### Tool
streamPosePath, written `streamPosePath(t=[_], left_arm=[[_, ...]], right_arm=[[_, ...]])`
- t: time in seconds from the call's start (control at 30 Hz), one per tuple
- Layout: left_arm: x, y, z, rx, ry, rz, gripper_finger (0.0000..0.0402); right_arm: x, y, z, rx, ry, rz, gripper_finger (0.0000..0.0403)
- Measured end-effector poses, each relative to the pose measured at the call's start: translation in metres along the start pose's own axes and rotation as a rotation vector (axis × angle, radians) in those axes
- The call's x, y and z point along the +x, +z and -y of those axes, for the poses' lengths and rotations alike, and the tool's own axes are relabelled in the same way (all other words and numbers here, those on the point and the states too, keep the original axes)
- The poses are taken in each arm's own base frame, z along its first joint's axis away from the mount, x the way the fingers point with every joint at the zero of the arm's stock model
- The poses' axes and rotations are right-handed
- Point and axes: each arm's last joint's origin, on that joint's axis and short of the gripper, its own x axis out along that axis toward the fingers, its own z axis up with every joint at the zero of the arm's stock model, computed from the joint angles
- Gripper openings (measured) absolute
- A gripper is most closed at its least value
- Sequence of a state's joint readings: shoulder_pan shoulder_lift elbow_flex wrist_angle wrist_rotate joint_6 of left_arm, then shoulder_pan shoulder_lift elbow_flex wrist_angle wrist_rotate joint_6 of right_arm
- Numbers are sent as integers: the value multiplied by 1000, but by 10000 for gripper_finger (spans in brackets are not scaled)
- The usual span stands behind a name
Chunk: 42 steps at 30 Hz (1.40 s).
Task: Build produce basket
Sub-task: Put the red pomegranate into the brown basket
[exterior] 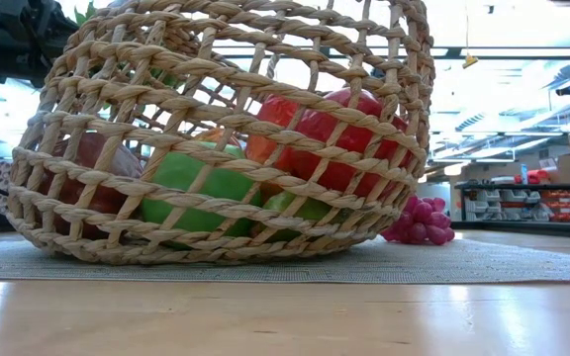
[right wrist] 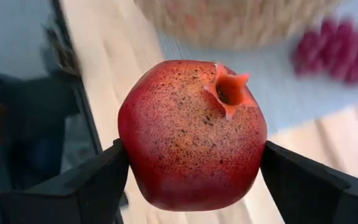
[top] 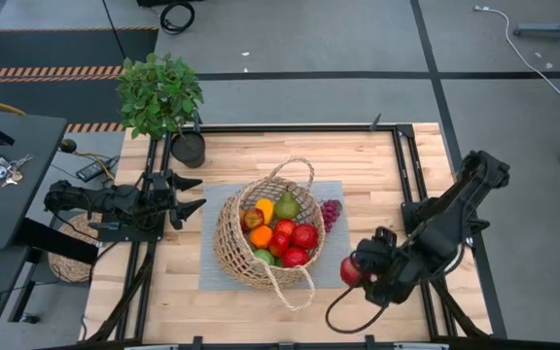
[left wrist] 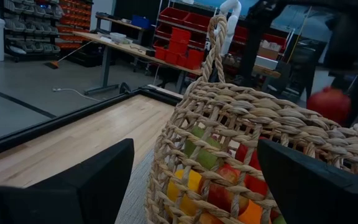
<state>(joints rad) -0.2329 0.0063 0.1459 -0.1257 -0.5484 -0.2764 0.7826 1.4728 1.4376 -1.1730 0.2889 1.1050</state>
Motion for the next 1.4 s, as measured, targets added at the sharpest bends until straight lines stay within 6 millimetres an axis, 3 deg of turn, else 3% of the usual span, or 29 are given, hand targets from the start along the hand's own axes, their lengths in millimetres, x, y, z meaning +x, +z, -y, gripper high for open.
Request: streamPosePath(t=[0.4, 0.6, 0.77, 1.03, 1.4], left_arm=[[0, 0, 0, 0, 0, 0, 348], [0, 0, 0, 0, 0, 0, 348], [0, 0, 0, 0, 0, 0, 348], [0, 0, 0, 0, 0, 0, 348], [0, 0, 0, 1, 0, 0, 348]], right_arm=[[-57, 33, 14, -217, 176, 477, 345], [-75, 58, 10, -366, 77, 807, 346], [-87, 76, 8, -502, -24, 982, 347], [-91, 91, 14, -785, -247, 1046, 347], [-86, 94, 20, -1370, -617, 917, 347]])
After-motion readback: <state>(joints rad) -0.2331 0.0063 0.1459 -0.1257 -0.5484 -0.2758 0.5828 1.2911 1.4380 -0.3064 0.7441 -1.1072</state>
